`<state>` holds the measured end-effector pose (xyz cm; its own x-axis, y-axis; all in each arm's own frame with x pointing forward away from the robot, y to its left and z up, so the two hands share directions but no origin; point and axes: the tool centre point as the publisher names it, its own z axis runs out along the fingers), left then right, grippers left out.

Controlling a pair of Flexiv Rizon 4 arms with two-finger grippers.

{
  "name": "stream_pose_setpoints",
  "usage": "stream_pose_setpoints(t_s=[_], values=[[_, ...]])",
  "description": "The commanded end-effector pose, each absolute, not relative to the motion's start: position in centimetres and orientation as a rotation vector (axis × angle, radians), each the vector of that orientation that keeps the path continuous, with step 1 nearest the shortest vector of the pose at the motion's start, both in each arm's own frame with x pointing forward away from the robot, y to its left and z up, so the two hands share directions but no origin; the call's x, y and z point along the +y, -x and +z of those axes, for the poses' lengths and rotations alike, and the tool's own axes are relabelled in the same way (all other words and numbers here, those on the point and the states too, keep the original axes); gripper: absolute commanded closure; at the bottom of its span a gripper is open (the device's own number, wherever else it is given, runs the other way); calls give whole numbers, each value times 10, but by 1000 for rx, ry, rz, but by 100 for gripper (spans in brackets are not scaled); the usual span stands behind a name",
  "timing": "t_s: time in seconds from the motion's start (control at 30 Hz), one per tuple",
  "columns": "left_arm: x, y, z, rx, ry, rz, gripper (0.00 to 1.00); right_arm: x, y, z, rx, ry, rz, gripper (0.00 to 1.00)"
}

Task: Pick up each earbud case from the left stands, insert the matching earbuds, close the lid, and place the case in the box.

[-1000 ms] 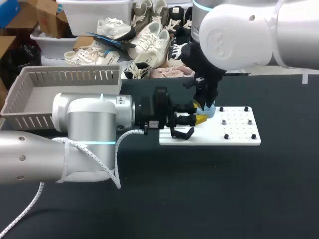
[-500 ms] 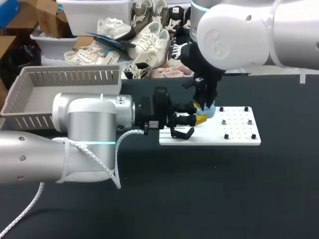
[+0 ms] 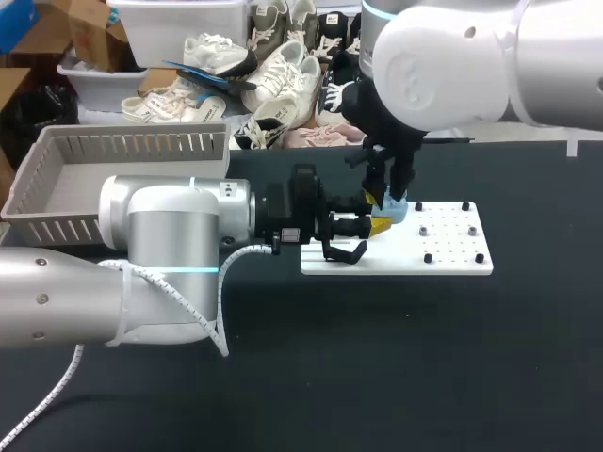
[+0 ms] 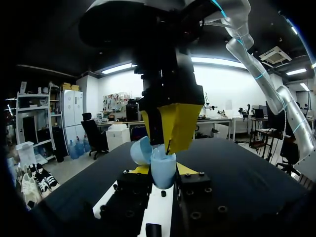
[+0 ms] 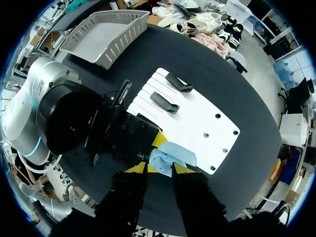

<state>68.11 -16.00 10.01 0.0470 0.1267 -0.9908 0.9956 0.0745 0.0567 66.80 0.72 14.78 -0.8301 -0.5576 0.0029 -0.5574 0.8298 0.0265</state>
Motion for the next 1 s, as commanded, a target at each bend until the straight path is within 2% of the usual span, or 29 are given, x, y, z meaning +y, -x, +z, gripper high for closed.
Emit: stream_pose_setpoints(t_s=[0.03, 0.17, 0.5, 1.0], values=[[-160, -681, 99, 1294, -1262, -1050, 100, 8, -667, 149, -2993, -910, -32, 66], [-160, -681, 99, 1294, -1262, -1050, 100, 7, -664, 158, -3007, -923, -40, 69], [-160, -681, 99, 1294, -1262, -1050, 100, 3, -681, 180, -3092, -884, -39, 67], [-160, -681, 99, 1294, -1262, -1050, 100, -3, -729, 160, -3128, -719, -58, 65]])
